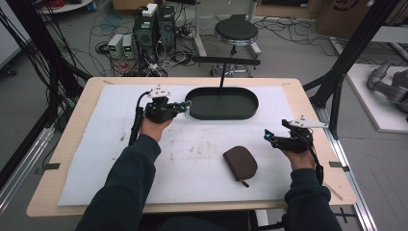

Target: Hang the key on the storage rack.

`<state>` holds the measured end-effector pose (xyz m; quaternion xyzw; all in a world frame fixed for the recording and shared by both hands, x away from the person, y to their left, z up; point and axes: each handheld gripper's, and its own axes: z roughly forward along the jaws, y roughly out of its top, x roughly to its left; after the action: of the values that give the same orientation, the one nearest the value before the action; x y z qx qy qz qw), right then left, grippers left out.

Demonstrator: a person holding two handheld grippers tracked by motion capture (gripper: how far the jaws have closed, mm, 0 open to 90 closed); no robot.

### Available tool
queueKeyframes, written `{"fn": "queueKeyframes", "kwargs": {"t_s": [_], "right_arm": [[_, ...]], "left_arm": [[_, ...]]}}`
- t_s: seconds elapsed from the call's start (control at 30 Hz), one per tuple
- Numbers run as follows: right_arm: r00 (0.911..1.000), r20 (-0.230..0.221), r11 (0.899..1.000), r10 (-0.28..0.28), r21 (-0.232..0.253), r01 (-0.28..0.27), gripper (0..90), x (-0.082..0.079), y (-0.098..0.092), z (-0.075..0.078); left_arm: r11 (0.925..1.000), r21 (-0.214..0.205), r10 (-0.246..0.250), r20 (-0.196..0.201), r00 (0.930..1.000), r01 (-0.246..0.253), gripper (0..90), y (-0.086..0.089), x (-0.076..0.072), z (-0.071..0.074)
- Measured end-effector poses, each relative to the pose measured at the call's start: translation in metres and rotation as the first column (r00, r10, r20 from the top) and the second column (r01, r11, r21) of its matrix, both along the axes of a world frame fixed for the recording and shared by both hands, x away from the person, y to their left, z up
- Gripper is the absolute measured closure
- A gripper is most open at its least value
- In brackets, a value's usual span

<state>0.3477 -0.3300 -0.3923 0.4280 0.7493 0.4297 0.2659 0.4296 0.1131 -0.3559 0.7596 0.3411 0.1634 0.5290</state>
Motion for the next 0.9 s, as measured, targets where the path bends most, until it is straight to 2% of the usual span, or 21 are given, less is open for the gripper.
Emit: {"fn": "queueKeyframes", "kwargs": {"t_s": [0.1, 0.13, 0.17, 0.27, 0.37, 0.43, 0.57, 0.67, 0.73, 0.9], "right_arm": [[1.0, -0.001, 1.0, 0.001, 0.006, -0.001, 18.1, 0.0, 0.0, 0.0], [1.0, -0.002, 1.0, -0.001, 0.006, 0.001, 18.1, 0.0, 0.0, 0.0], [1.0, -0.001, 1.0, -0.001, 0.008, 0.001, 18.1, 0.0, 0.0, 0.0], [1.0, 0.001, 1.0, -0.004, 0.018, 0.003, 18.2, 0.0, -0.002, 0.001], [1.0, 0.001, 1.0, -0.005, 0.025, 0.005, 18.1, 0.001, -0.003, 0.001], [1.0, 0.001, 1.0, -0.007, 0.029, 0.007, 18.1, 0.001, -0.004, 0.001], [1.0, 0.0, 0.999, -0.007, 0.034, 0.007, 18.2, 0.001, -0.005, 0.001], [1.0, -0.001, 0.999, -0.005, 0.037, 0.005, 18.1, 0.001, -0.006, 0.001], [1.0, -0.004, 0.999, -0.003, 0.04, 0.004, 18.1, 0.002, -0.005, 0.001], [0.9999, -0.011, 0.999, 0.0, 0.039, 0.0, 18.1, 0.002, -0.004, 0.0]], "left_arm": [[0.9999, -0.008, -0.006, 0.033, 0.9994, 0.006, 88.2, -0.001, 0.012, 0.014], [0.9999, -0.008, -0.006, 0.033, 0.9994, 0.006, 88.2, -0.001, 0.012, 0.014], [0.9998, -0.014, -0.013, 0.048, 0.9988, 0.013, 88.2, -0.002, 0.022, 0.023], [0.9995, -0.019, -0.025, 0.073, 0.997, 0.027, 88.2, -0.006, 0.038, 0.035], [0.9987, -0.035, -0.034, 0.095, 0.9949, 0.038, 88.2, -0.01, 0.053, 0.042], [0.9986, -0.029, -0.041, 0.108, 0.9933, 0.044, 88.2, -0.013, 0.063, 0.045], [0.9984, -0.023, -0.048, 0.119, 0.9918, 0.052, 88.2, -0.019, 0.08, 0.05], [0.9979, -0.024, -0.058, 0.105, 0.9927, 0.061, 88.2, -0.023, 0.091, 0.051], [0.9985, -0.019, -0.05, 0.108, 0.9929, 0.052, 88.2, -0.027, 0.096, 0.05], [0.9995, -0.017, -0.024, 0.086, 0.996, 0.025, 88.2, -0.028, 0.106, 0.048]]}}
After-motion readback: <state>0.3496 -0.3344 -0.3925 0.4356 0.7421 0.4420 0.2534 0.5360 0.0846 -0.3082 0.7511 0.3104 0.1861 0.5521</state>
